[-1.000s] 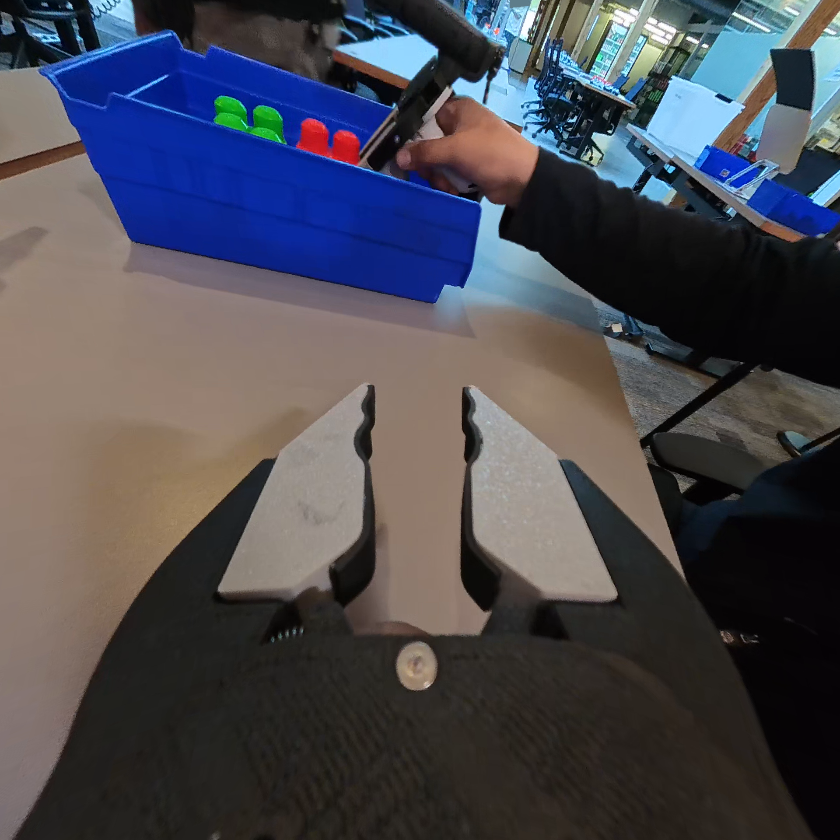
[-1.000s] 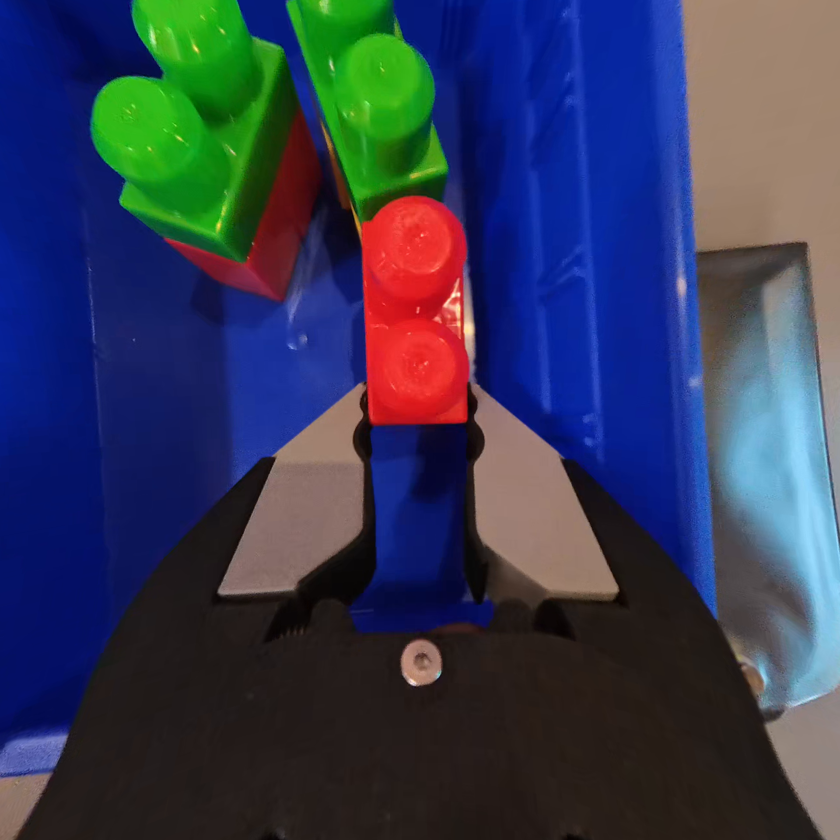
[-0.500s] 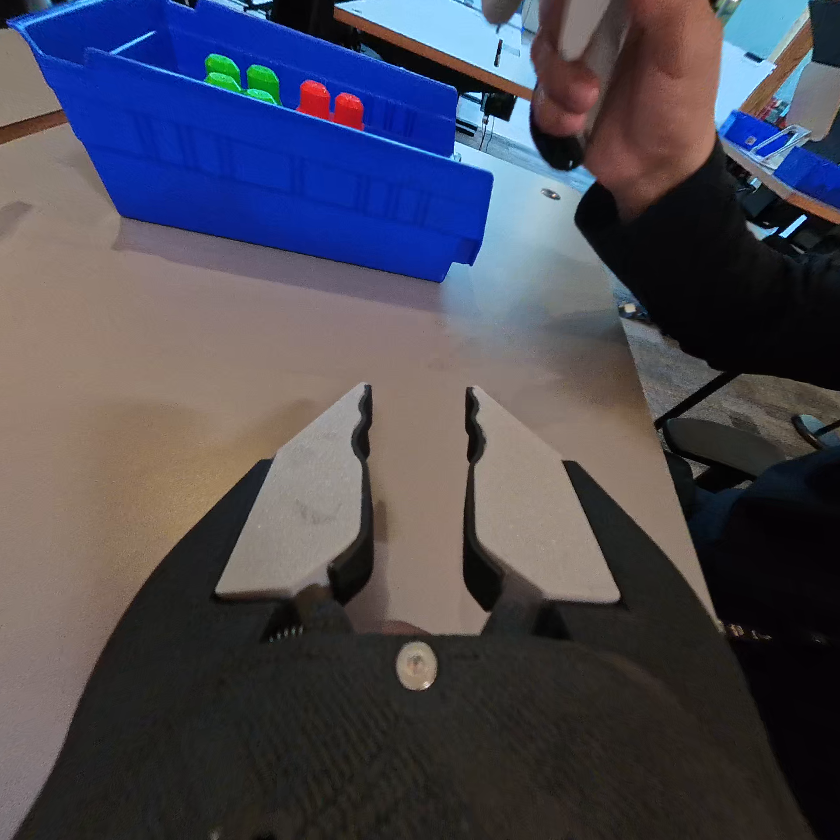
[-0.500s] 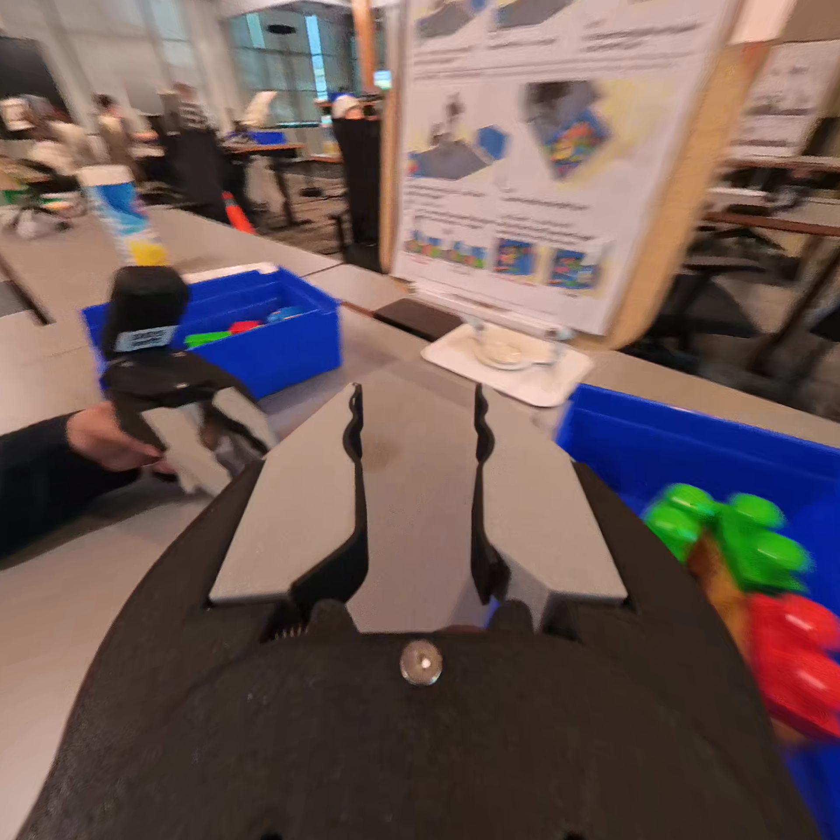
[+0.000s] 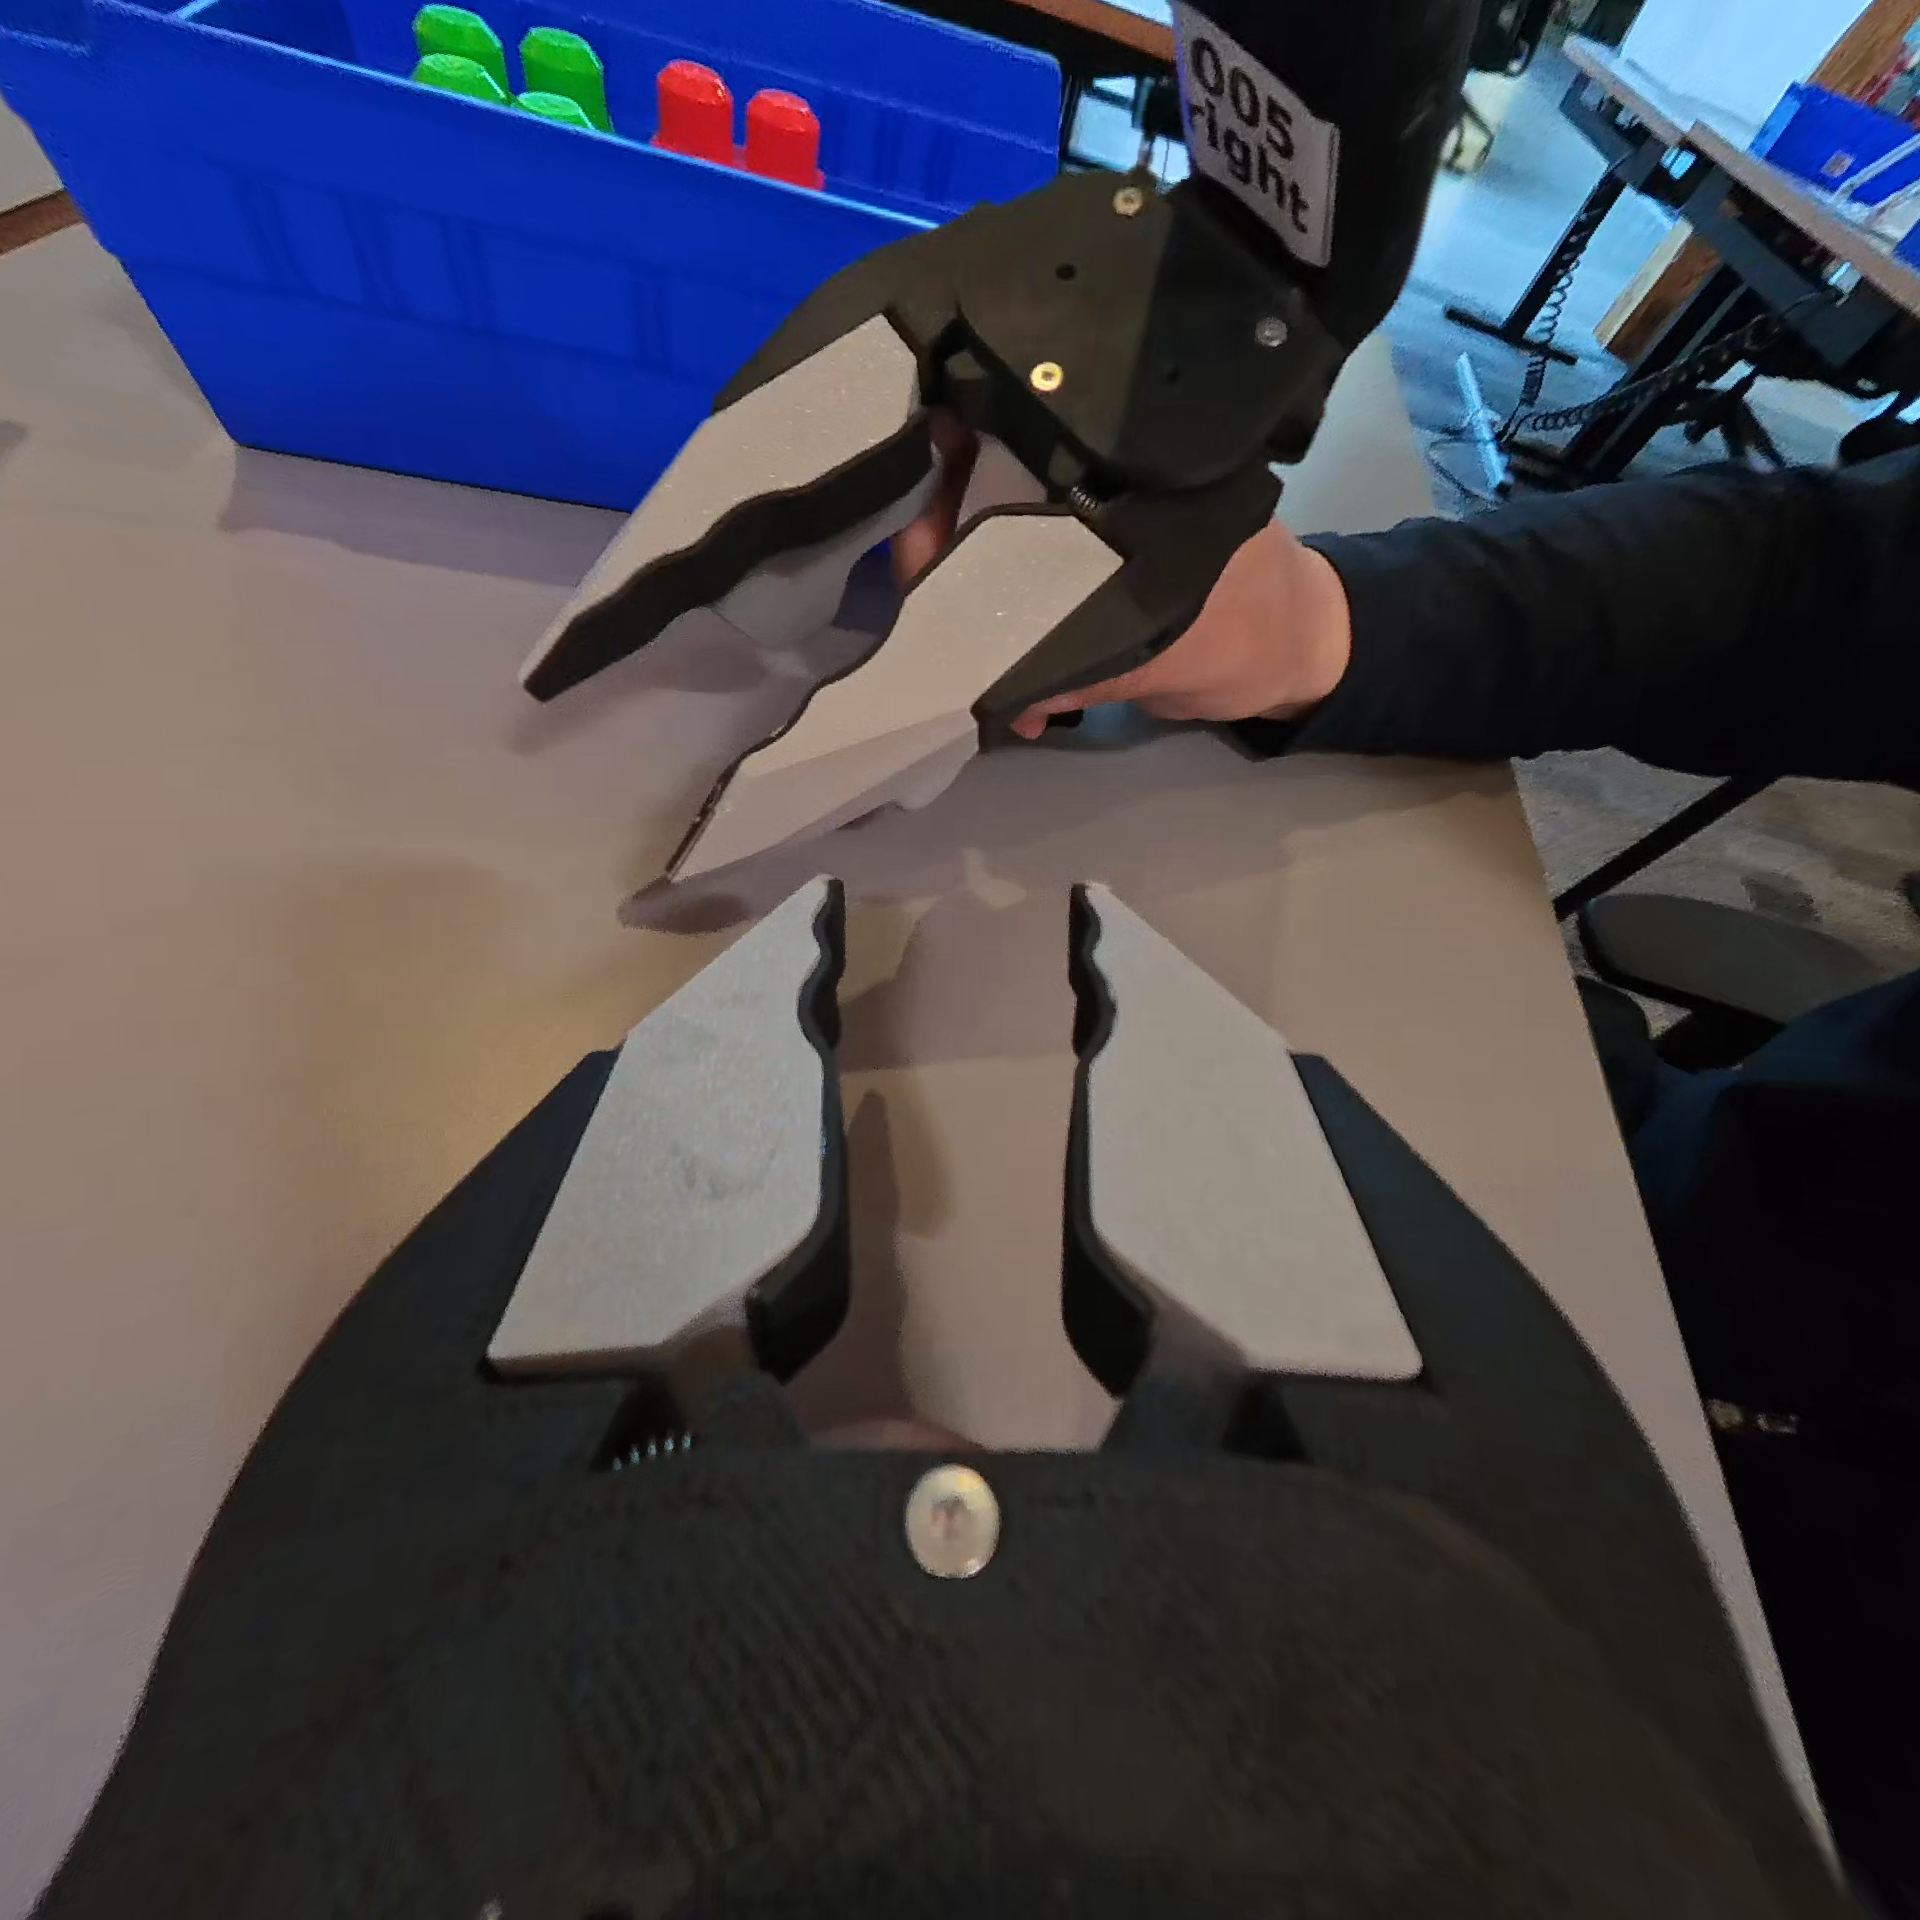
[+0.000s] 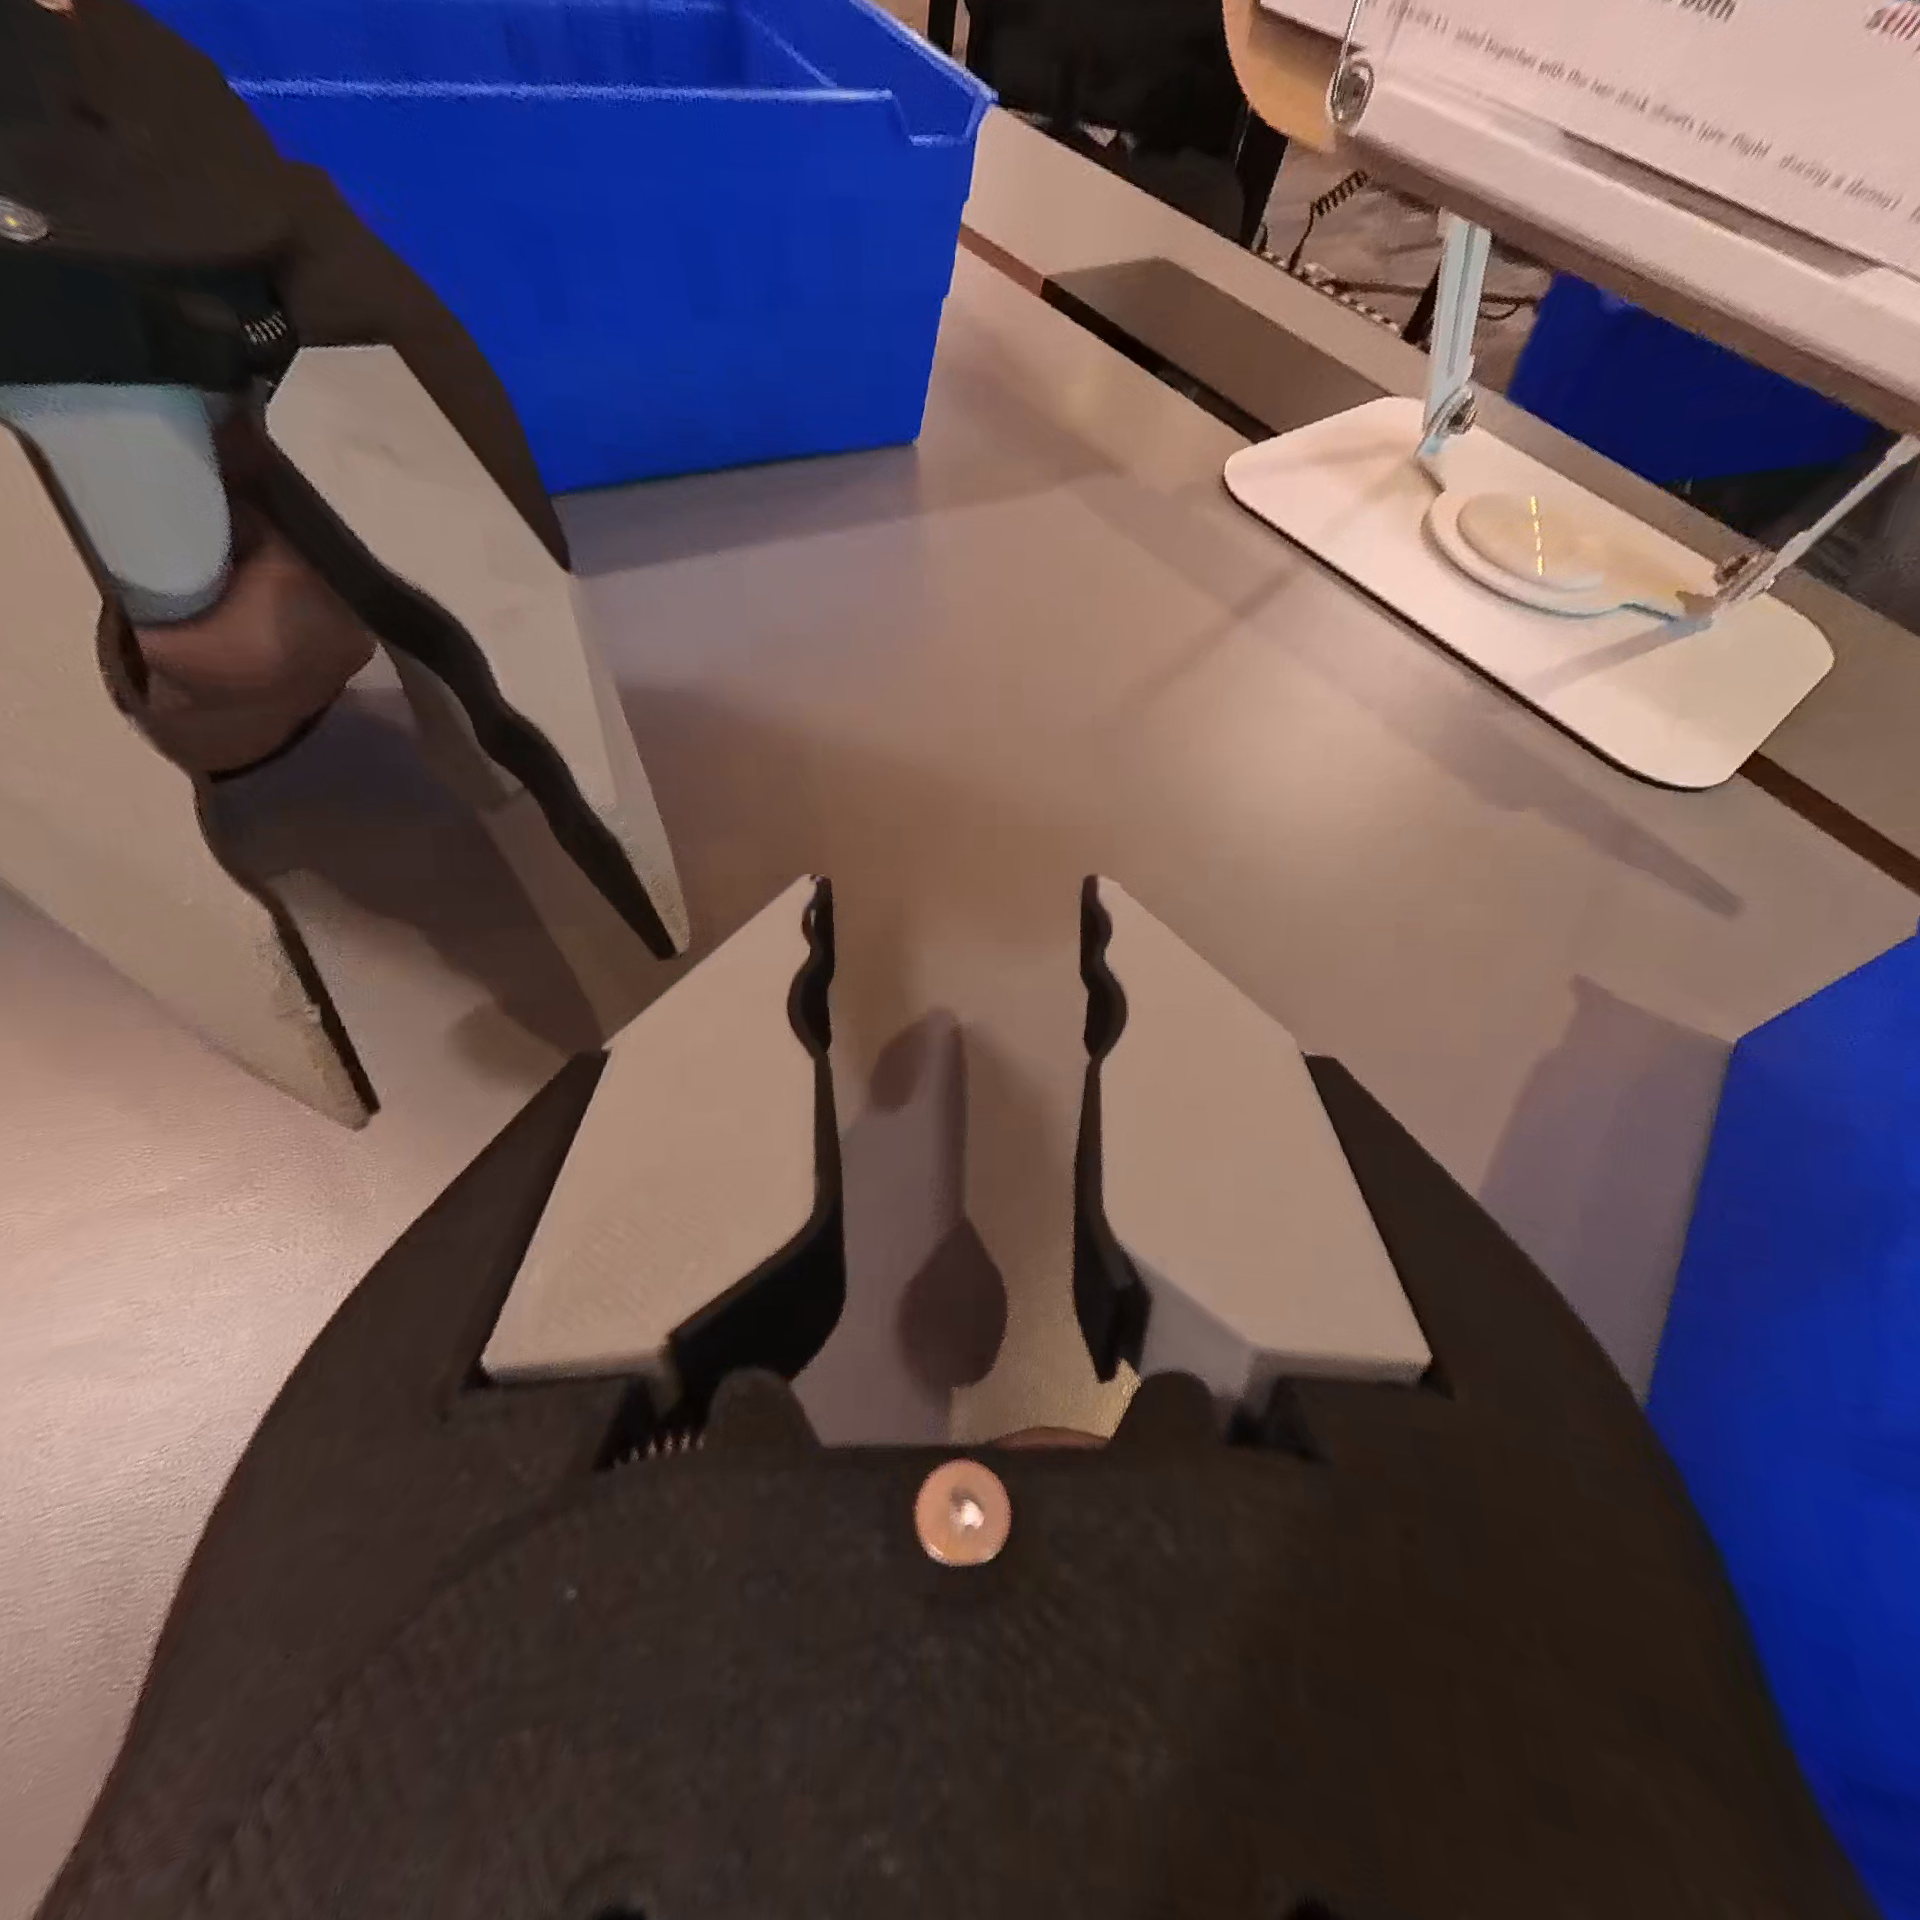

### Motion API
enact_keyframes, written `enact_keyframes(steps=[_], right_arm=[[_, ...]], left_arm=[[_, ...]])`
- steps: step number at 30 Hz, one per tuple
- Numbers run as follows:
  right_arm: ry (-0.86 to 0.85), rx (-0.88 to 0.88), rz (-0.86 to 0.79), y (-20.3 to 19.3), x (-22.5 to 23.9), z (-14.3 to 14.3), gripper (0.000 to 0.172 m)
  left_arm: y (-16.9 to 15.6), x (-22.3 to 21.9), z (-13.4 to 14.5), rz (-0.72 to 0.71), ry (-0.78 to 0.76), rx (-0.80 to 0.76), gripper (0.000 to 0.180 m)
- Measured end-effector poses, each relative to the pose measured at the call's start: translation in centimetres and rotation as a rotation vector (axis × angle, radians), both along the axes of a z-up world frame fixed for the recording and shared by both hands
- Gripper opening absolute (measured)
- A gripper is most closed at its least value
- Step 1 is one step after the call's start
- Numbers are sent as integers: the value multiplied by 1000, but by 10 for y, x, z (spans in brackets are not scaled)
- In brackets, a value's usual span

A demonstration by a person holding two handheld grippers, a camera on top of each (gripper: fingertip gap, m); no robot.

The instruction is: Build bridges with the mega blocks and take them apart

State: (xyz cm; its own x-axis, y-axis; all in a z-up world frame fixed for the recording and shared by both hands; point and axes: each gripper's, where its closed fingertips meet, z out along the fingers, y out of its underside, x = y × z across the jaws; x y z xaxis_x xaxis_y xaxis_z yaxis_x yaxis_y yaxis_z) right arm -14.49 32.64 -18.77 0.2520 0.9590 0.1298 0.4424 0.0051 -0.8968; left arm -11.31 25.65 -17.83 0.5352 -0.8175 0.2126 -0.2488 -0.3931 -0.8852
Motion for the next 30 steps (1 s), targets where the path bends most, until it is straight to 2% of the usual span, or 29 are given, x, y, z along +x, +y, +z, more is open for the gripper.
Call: enact_keyframes(steps=[6, 12, 16, 23, 30], right_arm=[[-12, -51, 4, -3, 1, -7, 48], [8, -106, 2, -2, 5, -7, 49], [11, -148, -6, 1, 6, -9, 50], [-15, -192, -6, 2, 5, -15, 50], [-5, -228, -13, 4, 6, -15, 50]], left_arm=[[1, 8, 10, 13, -16, 75, 42], [9, 5, 3, 58, -3, 83, 42], [15, -4, 9, 104, -26, 91, 42], [25, -20, 11, 196, -103, 31, 41], [26, -23, 10, 215, -110, 12, 41]])
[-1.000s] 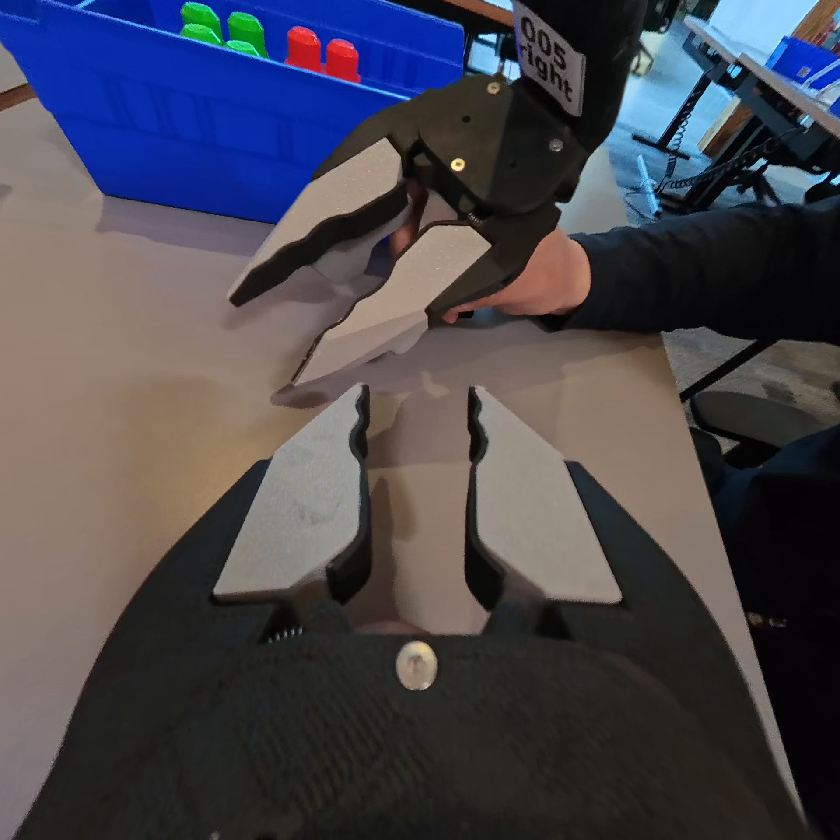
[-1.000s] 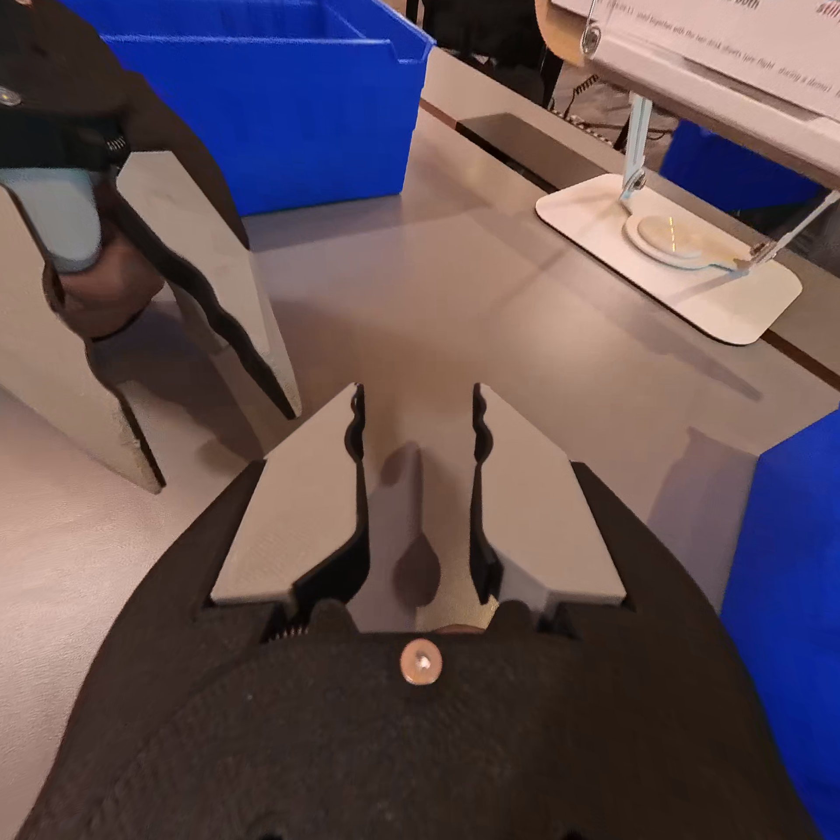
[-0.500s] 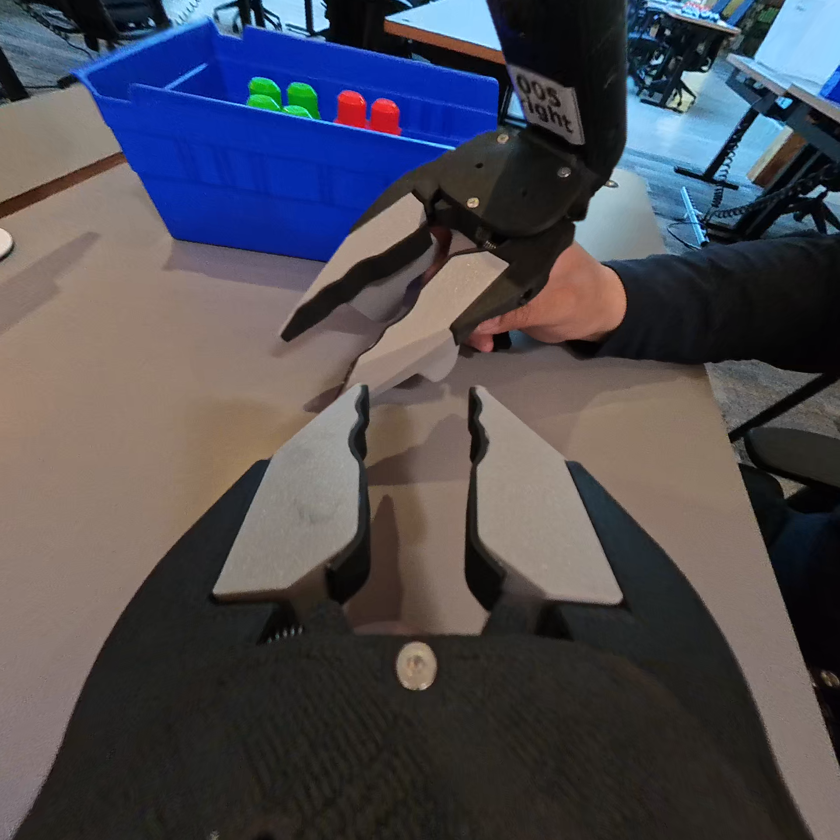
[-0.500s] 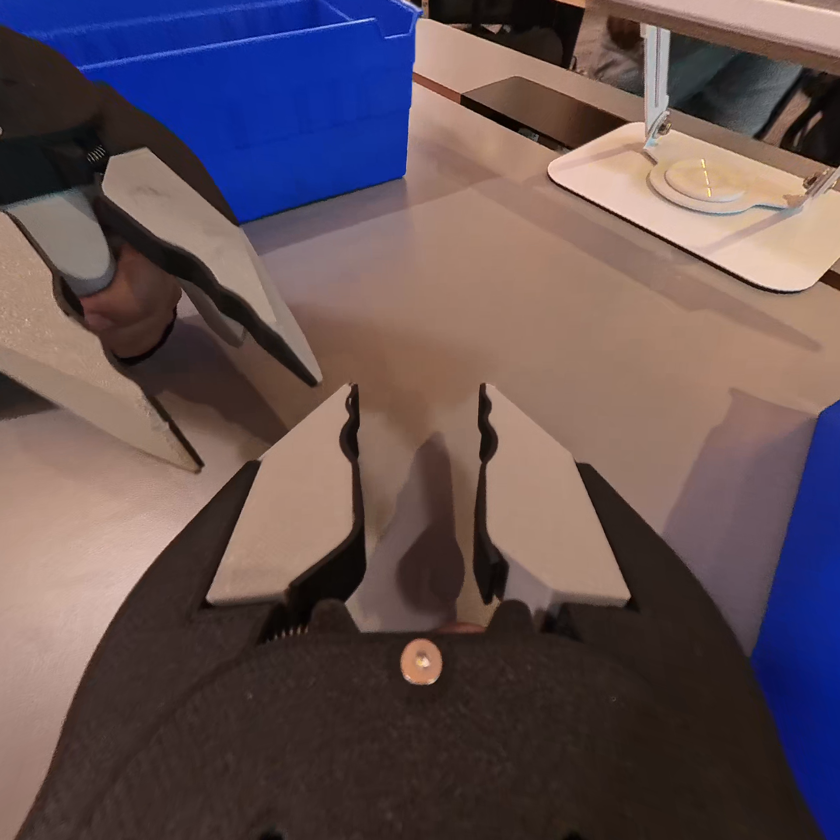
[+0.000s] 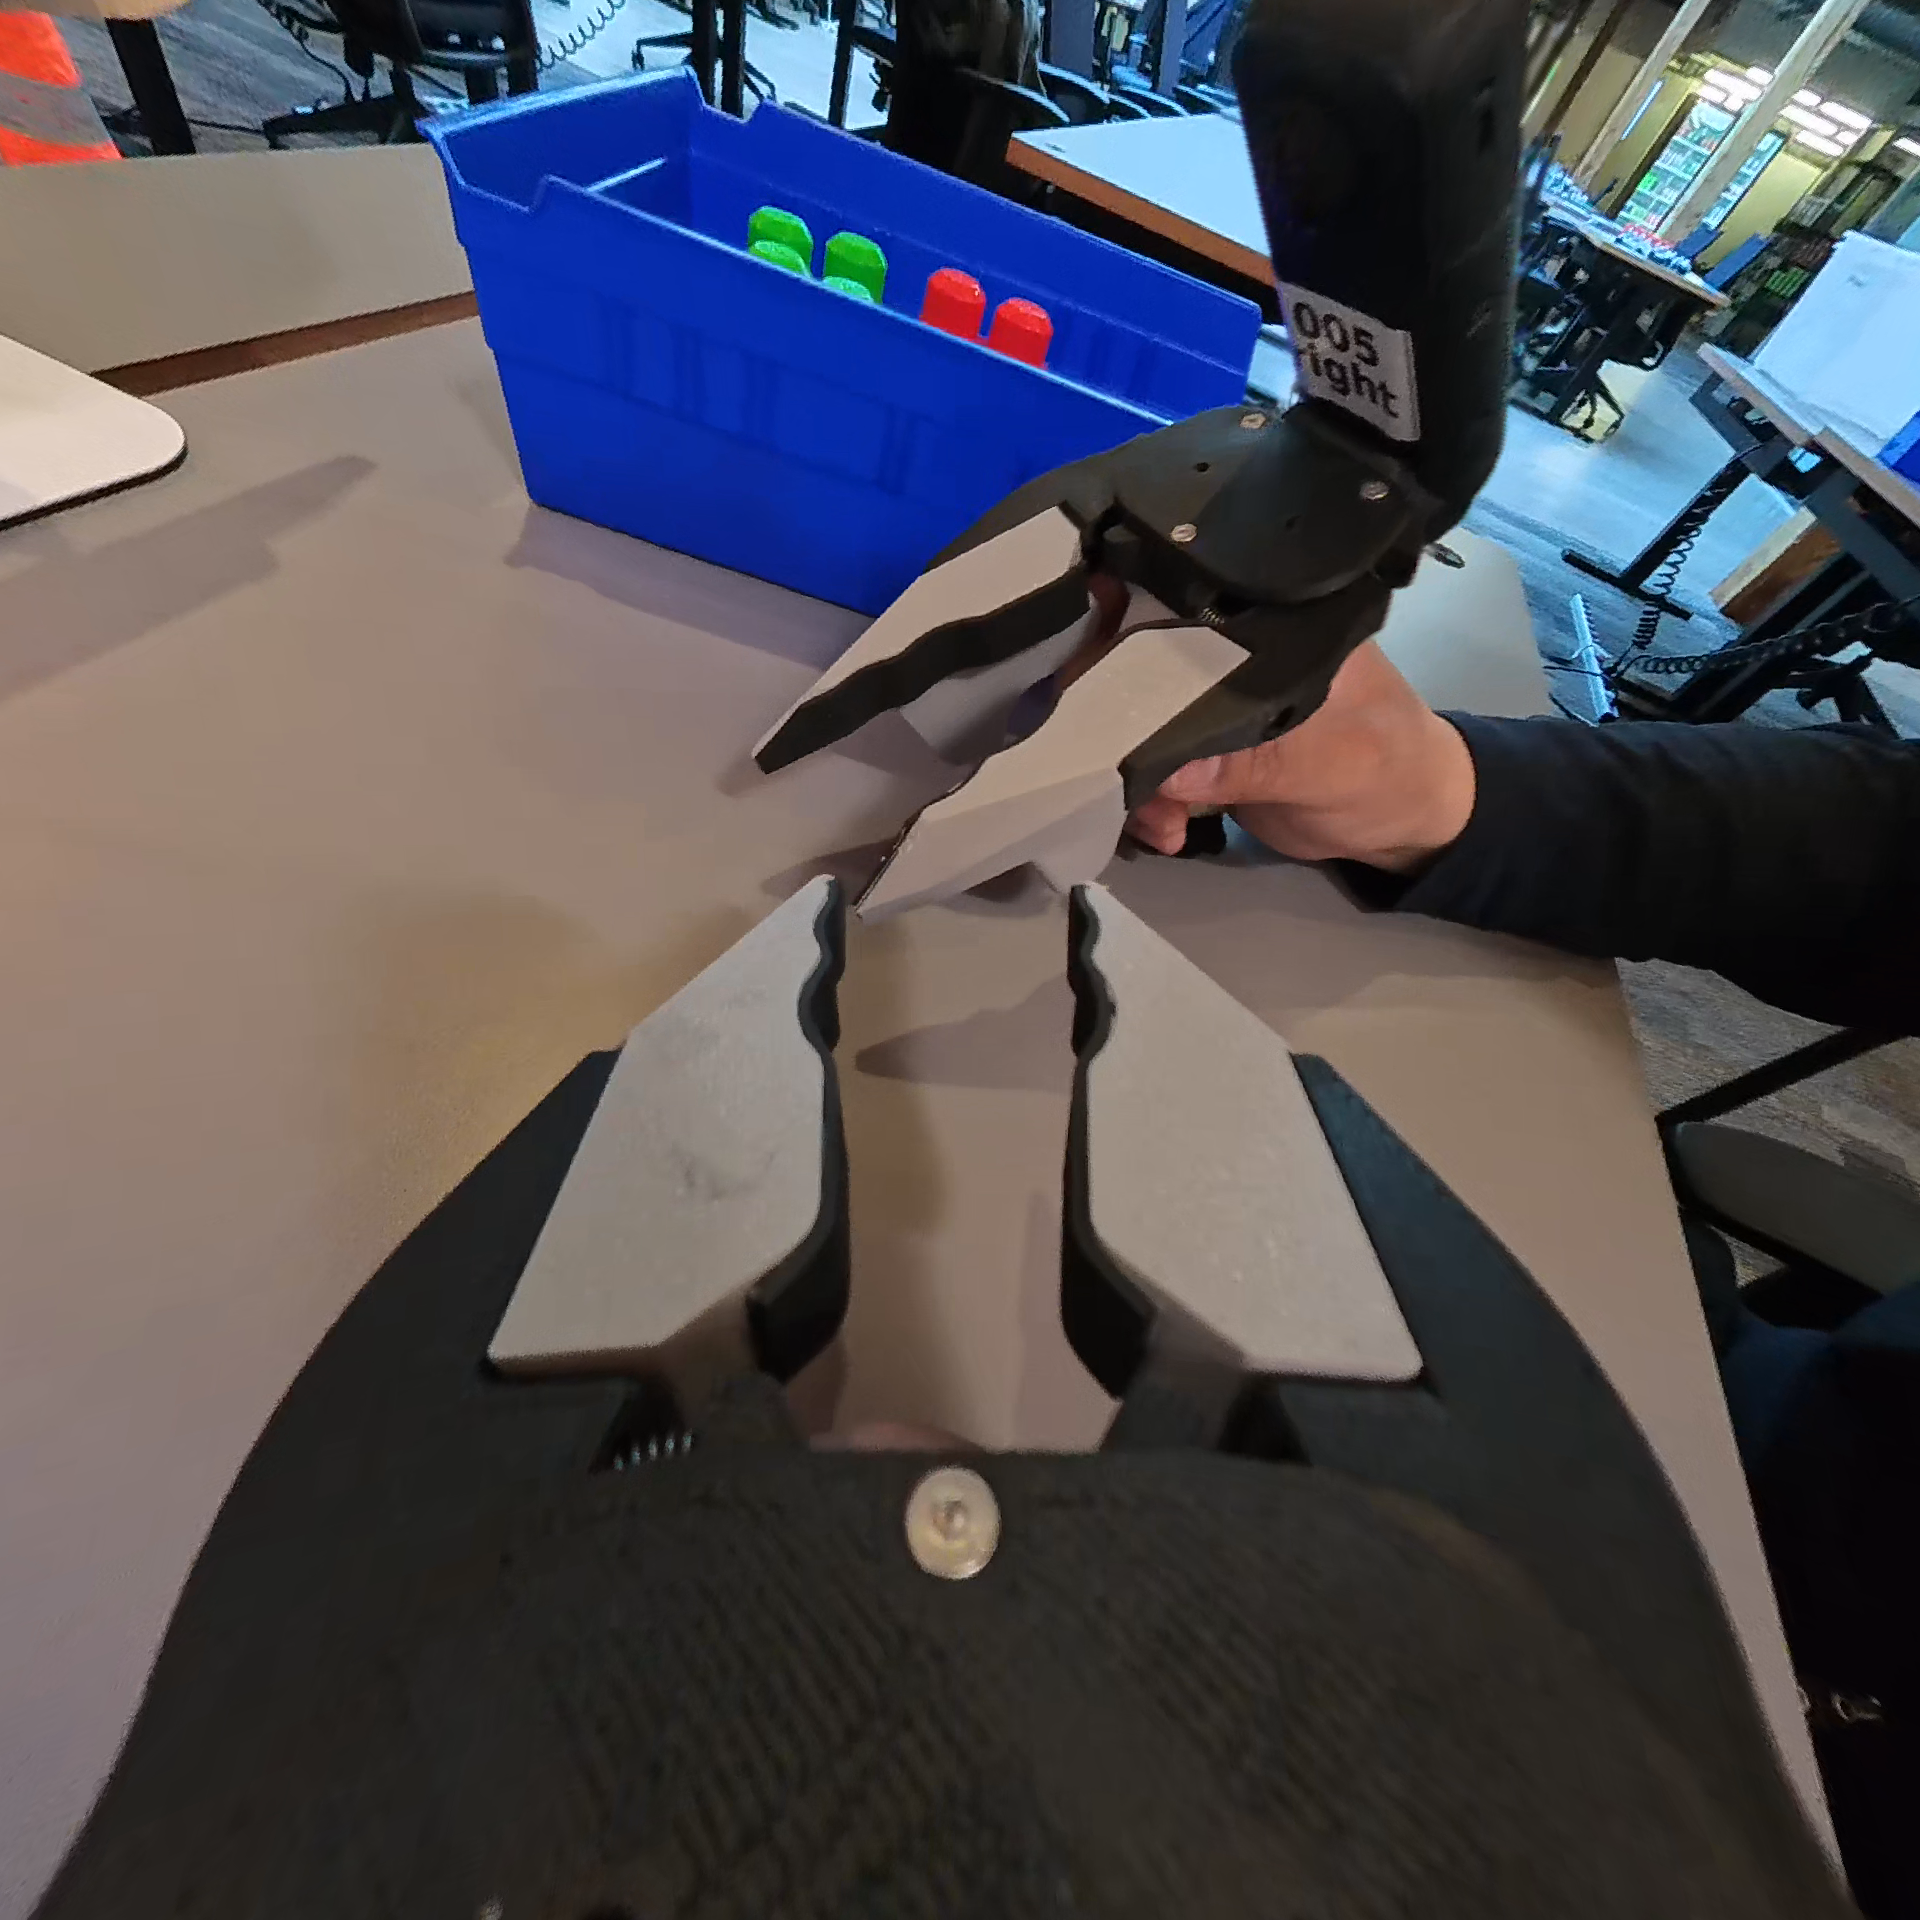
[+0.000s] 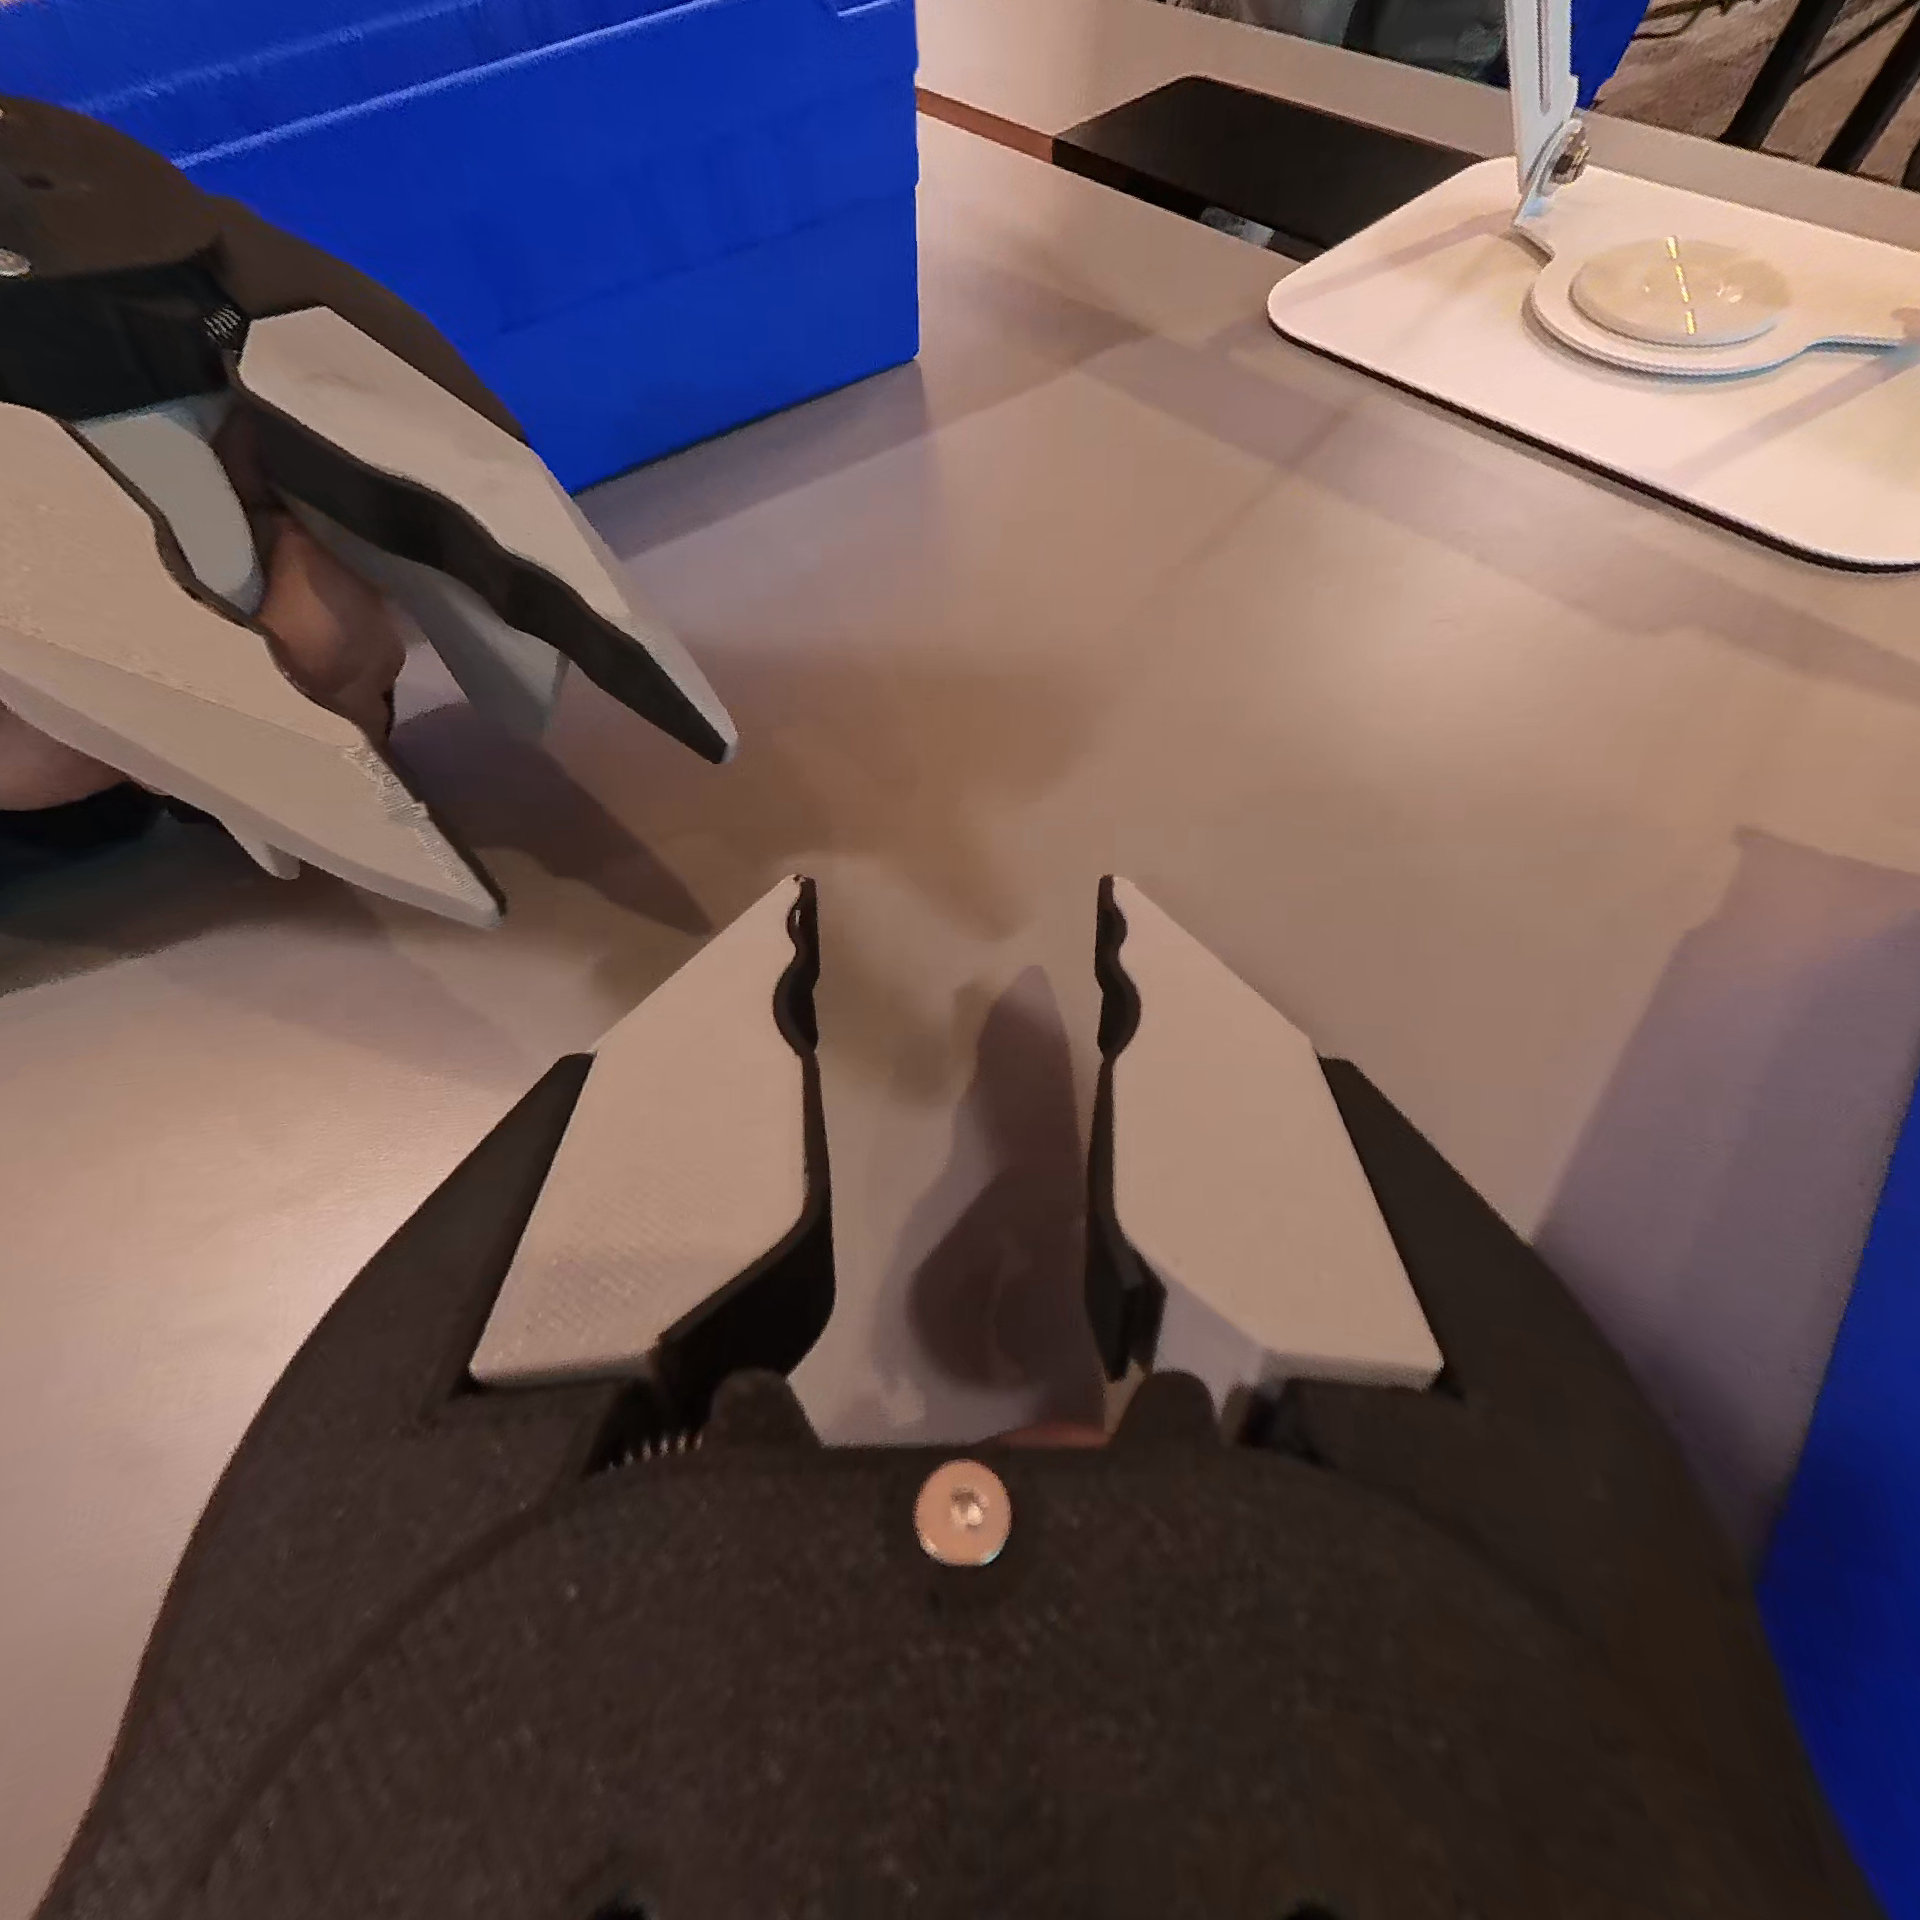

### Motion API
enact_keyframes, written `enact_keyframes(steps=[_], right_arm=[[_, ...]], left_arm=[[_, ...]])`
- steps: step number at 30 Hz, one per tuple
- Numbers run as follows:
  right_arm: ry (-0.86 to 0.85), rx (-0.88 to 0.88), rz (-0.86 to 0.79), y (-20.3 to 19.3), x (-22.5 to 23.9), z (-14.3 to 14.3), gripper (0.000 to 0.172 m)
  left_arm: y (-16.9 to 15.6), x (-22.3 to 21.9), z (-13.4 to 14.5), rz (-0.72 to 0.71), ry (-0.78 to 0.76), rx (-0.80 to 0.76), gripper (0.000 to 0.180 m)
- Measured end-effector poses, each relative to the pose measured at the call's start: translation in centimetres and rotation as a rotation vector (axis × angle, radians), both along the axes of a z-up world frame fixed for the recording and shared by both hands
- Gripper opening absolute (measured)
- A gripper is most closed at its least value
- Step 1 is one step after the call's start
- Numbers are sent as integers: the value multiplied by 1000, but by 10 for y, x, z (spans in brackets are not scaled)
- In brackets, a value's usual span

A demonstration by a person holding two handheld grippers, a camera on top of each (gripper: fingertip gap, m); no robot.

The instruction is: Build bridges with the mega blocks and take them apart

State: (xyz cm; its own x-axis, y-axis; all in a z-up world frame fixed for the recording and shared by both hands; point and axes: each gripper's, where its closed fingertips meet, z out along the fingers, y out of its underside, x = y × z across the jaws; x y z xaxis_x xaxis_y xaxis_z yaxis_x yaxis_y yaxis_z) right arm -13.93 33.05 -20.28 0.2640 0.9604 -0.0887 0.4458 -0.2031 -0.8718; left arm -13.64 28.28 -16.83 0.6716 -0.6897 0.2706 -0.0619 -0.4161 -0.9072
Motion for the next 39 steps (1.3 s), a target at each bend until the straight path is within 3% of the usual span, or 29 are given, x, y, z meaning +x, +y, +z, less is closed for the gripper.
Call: enact_keyframes(steps=[21, 28, 33, 36, 39], right_arm=[[-16, 9, 14, -3, -1, -2, 51], [-25, 19, 18, -4, -1, -3, 51], [-16, 3, 22, -4, -1, -2, 51], [-23, 12, 33, -6, -1, -3, 51], [-44, 32, 47, -9, -2, -5, 50]], left_arm=[[0, 0, -7, 4, 35, -9, 41], [-15, 14, -5, -35, 90, 2, 47], [-54, 0, 42, 15, 72, 86, 56], [-69, -55, 82, 203, 119, 114, 57], [-83, -133, 128, 432, 71, 148, 51]])
